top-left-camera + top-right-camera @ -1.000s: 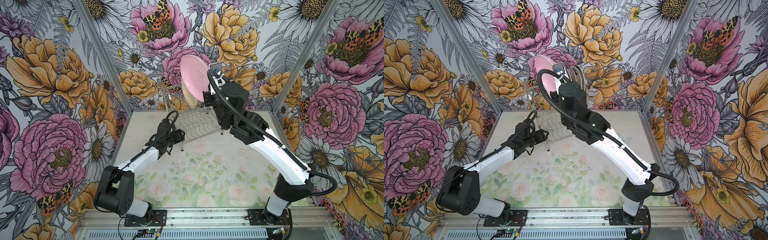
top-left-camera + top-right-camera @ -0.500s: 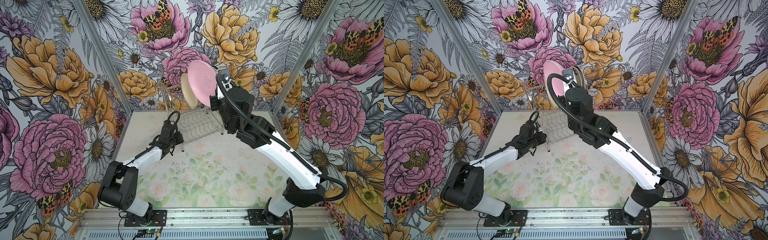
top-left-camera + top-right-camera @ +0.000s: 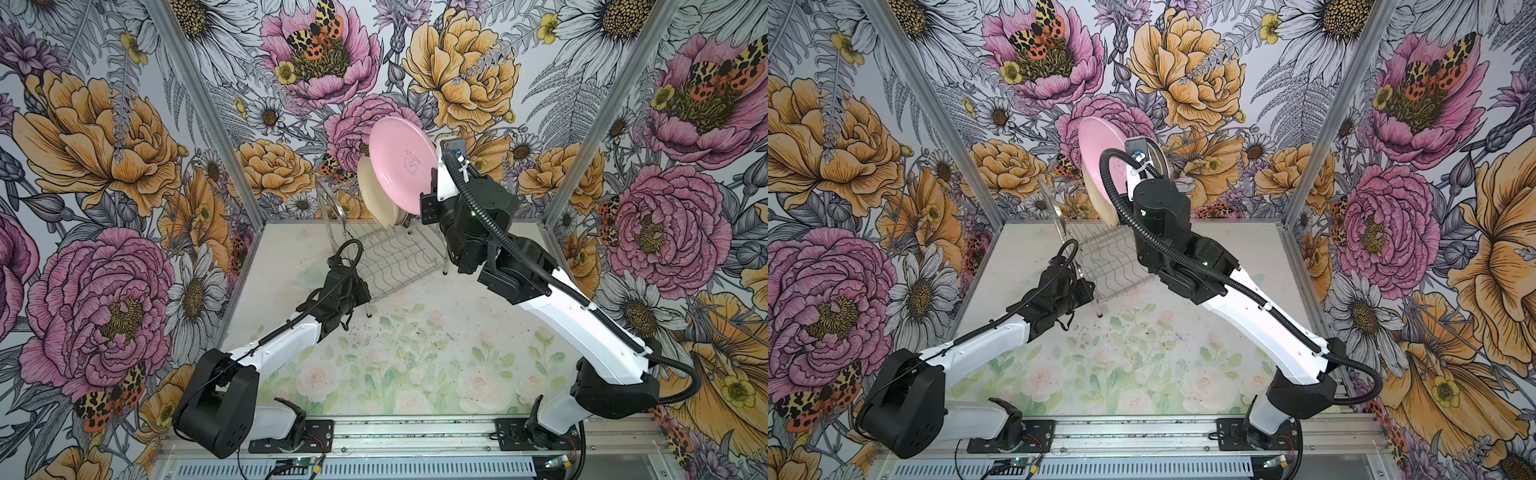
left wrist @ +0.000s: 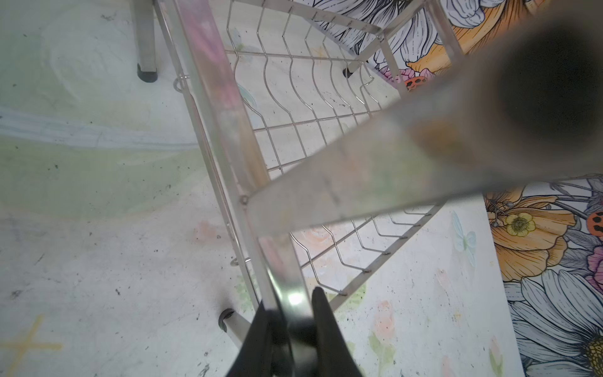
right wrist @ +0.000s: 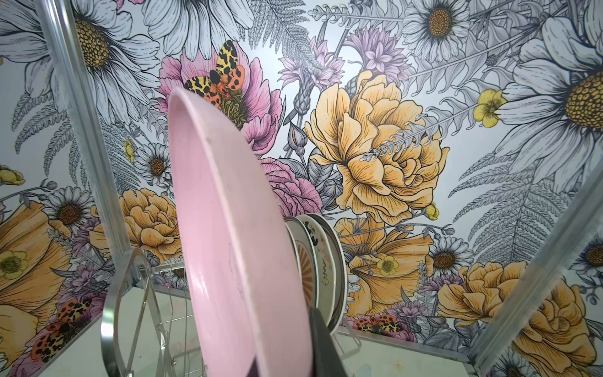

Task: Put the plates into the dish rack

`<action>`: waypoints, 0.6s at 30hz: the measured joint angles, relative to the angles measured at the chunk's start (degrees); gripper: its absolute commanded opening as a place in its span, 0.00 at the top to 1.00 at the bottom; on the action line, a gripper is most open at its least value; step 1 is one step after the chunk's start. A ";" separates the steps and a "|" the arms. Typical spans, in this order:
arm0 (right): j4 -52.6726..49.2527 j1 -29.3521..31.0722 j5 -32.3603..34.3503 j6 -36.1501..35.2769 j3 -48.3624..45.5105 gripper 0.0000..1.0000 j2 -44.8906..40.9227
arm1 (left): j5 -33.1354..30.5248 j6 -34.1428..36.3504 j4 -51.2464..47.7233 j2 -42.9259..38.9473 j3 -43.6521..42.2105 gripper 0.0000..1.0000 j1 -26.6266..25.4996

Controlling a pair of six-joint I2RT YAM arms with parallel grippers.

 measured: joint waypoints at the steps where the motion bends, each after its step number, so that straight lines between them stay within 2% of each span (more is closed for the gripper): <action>1: 0.09 0.79 0.09 0.00 0.02 1.00 -0.02 | -0.50 -0.68 -0.39 -0.59 -0.37 1.00 -0.74; 3: 0.20 2.27 0.22 -0.02 0.02 1.00 -0.02 | -1.31 -1.64 -0.92 -1.44 -0.85 0.97 -1.92; 9: 0.39 4.07 1.05 -0.20 0.07 1.00 0.13 | -1.62 -1.73 -2.56 -3.48 -1.40 0.60 -3.69; 12: 0.57 4.02 2.23 -0.92 1.33 1.00 1.77 | -1.22 -0.70 -3.67 -5.99 -1.40 0.46 -4.44; 18: 1.77 4.55 4.46 -3.45 3.28 1.00 6.64 | -1.09 0.66 -5.81 -10.91 -1.36 0.32 -4.61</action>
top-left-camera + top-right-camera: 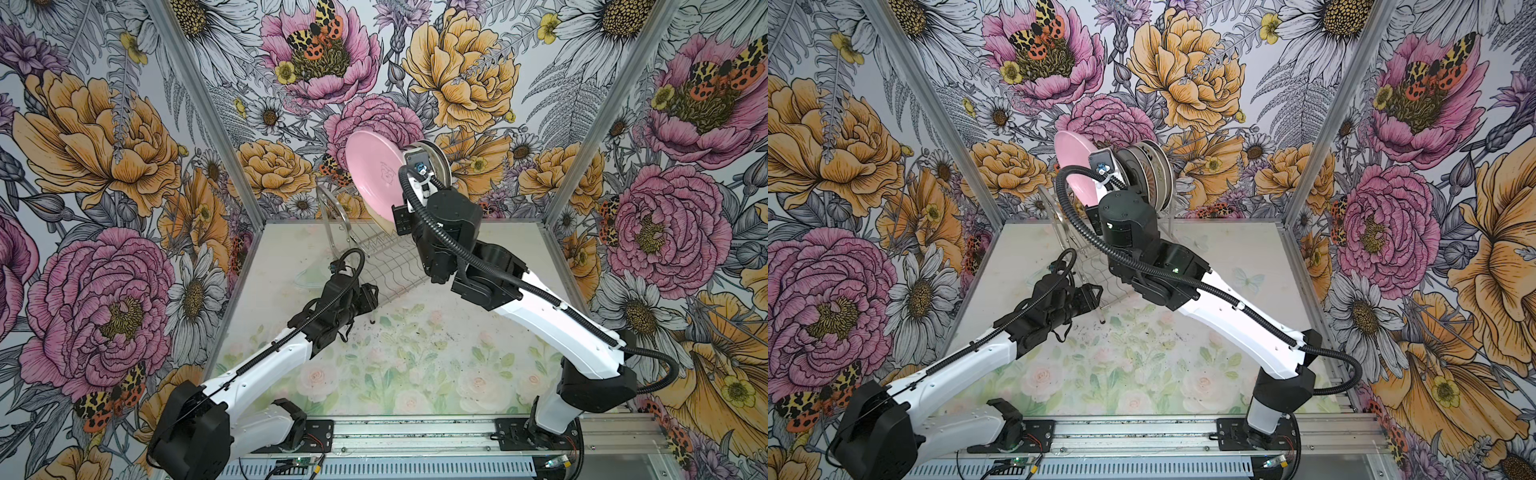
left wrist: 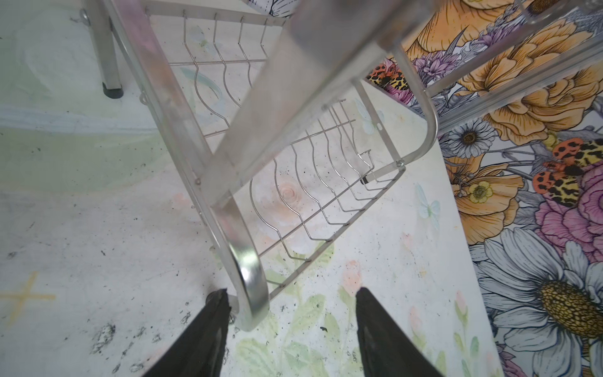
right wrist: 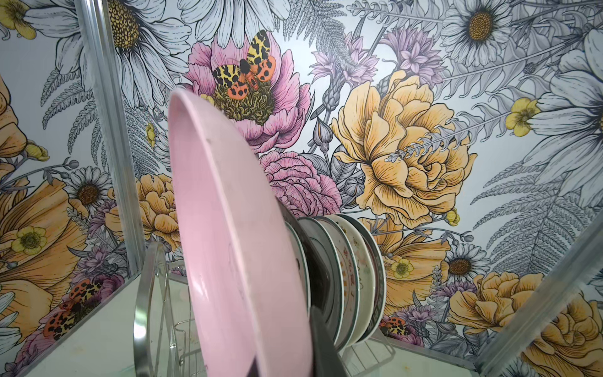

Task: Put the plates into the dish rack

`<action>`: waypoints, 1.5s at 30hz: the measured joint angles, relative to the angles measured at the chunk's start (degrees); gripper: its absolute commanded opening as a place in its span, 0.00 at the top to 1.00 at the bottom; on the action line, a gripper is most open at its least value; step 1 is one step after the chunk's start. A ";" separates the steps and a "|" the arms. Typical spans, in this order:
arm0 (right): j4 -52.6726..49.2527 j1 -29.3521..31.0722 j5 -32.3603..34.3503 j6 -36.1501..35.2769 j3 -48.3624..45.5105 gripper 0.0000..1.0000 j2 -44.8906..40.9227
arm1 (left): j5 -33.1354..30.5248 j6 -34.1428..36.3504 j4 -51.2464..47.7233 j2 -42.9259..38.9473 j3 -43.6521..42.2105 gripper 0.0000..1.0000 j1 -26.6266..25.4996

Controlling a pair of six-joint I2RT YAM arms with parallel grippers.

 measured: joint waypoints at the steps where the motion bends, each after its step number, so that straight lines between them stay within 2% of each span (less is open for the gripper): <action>1: 0.42 0.31 0.57 -0.74 0.20 1.00 0.85 | -0.04 0.09 -0.55 -1.05 0.00 0.30 0.00; 7: 2.69 1.53 3.76 -4.42 2.56 1.00 6.38 | -0.11 0.20 -3.72 -8.41 -0.20 0.25 1.90; 17: 3.13 0.66 6.86 -7.34 8.63 1.00 14.45 | 2.75 1.09 -8.68 -15.98 -3.13 0.22 11.28; 29: 3.74 -2.60 7.39 -8.98 12.31 1.00 19.32 | 6.38 2.10 -9.73 -17.07 -3.30 0.16 15.30; 45: 3.76 -4.31 6.99 -10.49 15.06 1.00 24.44 | 9.27 2.56 -9.62 -17.03 -4.31 0.15 18.18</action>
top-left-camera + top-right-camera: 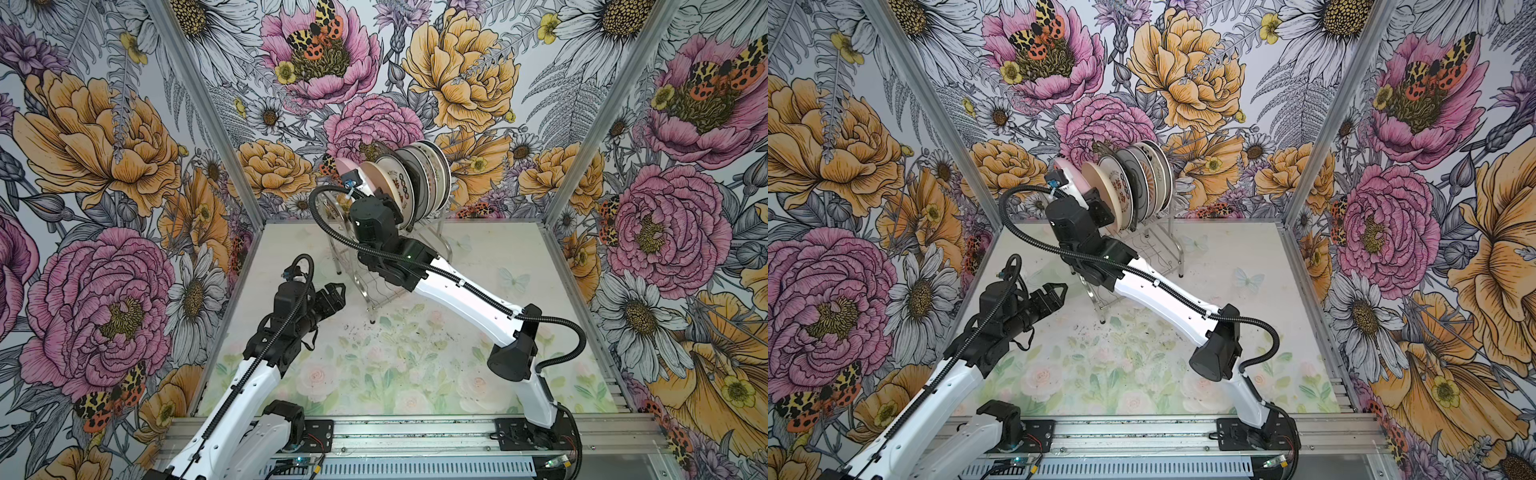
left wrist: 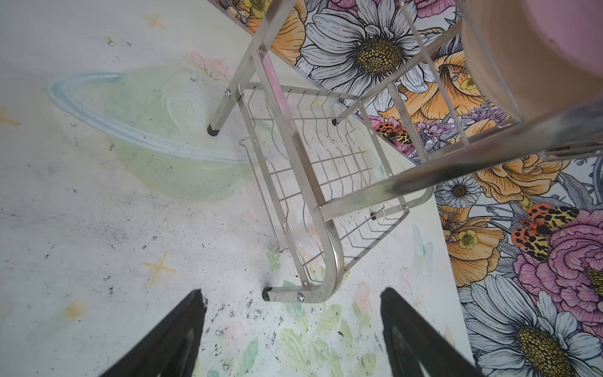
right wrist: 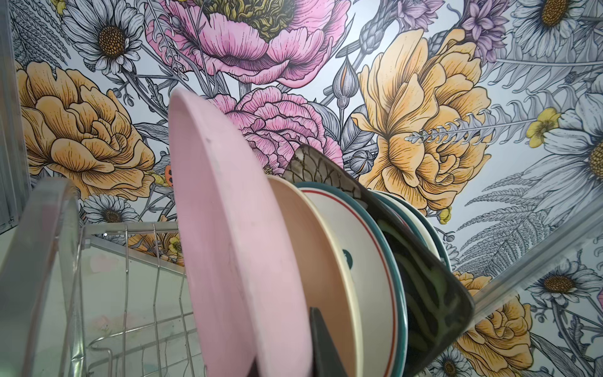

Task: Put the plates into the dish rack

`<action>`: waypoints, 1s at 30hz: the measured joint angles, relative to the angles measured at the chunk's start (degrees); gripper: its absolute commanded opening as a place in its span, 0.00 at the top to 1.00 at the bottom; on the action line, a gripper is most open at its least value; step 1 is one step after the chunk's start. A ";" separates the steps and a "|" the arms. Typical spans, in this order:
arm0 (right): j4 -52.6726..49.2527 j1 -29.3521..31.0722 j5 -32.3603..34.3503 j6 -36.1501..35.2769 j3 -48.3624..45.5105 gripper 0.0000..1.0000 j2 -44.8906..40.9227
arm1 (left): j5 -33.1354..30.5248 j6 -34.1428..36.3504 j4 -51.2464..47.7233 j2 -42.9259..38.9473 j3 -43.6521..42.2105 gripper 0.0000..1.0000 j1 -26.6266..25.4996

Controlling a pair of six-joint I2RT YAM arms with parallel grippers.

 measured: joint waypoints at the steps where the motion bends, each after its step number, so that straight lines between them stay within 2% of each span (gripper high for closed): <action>1: 0.00 -0.11 0.00 -0.11 0.09 1.00 0.13 | 0.04 0.02 0.00 0.00 0.00 0.15 0.09; 30: 1.16 -1.55 -0.22 -1.14 -0.37 1.00 1.01 | 0.94 0.00 0.61 0.02 -0.48 0.14 1.29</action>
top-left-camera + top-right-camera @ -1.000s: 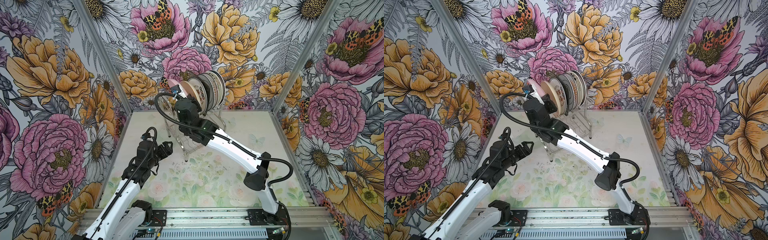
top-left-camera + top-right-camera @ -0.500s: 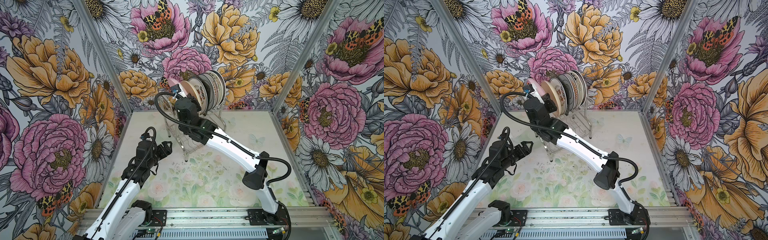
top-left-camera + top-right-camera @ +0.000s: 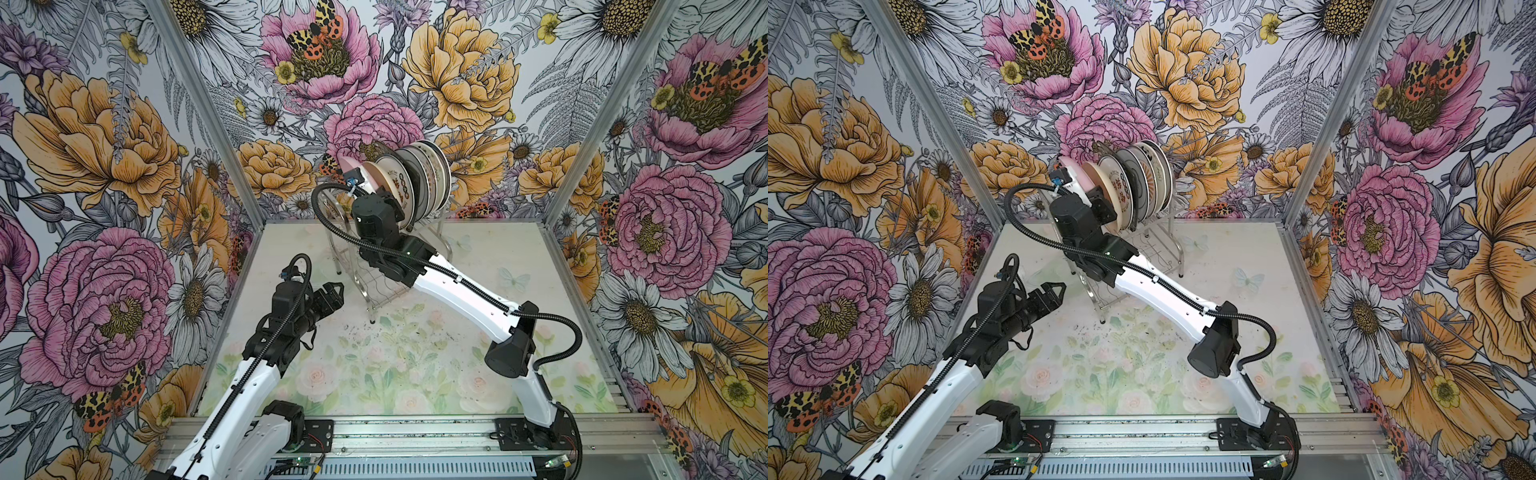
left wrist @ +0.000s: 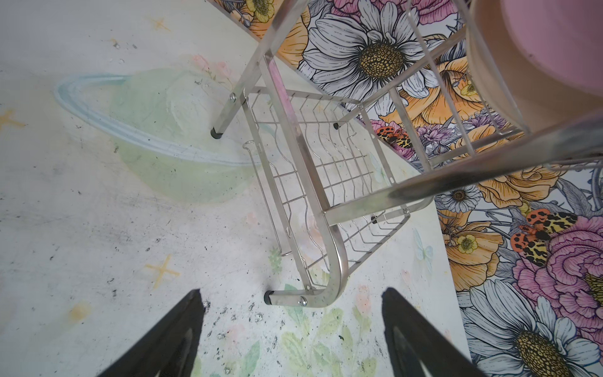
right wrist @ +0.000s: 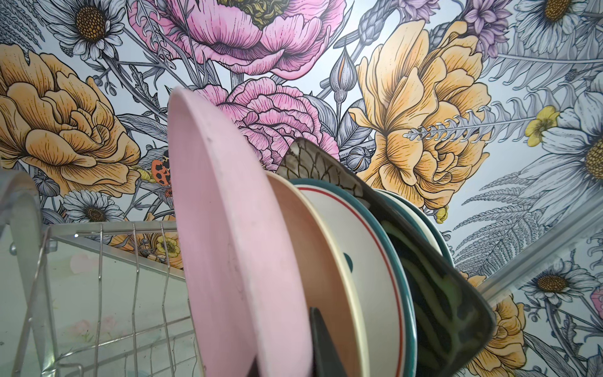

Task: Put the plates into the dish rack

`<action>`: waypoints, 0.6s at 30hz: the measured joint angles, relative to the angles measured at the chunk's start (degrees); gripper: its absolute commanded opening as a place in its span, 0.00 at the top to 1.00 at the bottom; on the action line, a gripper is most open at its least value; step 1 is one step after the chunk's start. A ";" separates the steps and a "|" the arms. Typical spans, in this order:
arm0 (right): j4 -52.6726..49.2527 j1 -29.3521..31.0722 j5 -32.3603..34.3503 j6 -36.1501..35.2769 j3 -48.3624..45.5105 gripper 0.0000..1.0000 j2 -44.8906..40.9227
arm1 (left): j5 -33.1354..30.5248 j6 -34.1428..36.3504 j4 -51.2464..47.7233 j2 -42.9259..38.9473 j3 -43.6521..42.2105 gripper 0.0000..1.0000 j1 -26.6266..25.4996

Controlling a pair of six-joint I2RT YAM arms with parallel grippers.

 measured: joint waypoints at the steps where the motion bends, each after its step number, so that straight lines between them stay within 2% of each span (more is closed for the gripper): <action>1: 0.09 0.02 -0.02 0.00 -0.33 1.00 0.00 | 0.00 0.00 0.04 -0.02 -0.13 0.14 0.00; 18: 1.38 0.04 -0.44 0.90 -5.20 1.00 -1.79 | 0.02 0.00 0.20 -0.02 -0.28 0.14 0.15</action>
